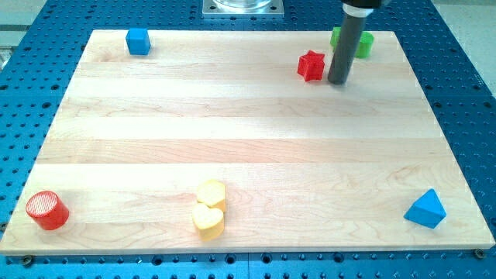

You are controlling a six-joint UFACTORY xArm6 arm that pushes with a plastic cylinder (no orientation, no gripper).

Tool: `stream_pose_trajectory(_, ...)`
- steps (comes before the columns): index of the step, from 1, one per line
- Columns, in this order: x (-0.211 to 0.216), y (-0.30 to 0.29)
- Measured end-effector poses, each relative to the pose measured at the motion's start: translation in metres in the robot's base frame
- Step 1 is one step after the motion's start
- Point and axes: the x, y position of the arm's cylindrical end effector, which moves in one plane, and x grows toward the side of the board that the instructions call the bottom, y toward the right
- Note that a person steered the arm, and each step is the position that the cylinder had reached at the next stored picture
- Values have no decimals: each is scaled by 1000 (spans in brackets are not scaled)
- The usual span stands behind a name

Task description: Push the red star towards top middle

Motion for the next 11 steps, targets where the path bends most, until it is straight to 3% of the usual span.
stream_pose_trajectory(2, -43, -65)
stream_pose_trajectory(3, 3, -64)
stream_pose_trajectory(4, 14, -92)
stream_pose_trajectory(5, -29, -109)
stream_pose_trajectory(7, 0, -152)
stream_pose_trajectory(9, -31, -160)
stream_pose_trajectory(11, -32, -145)
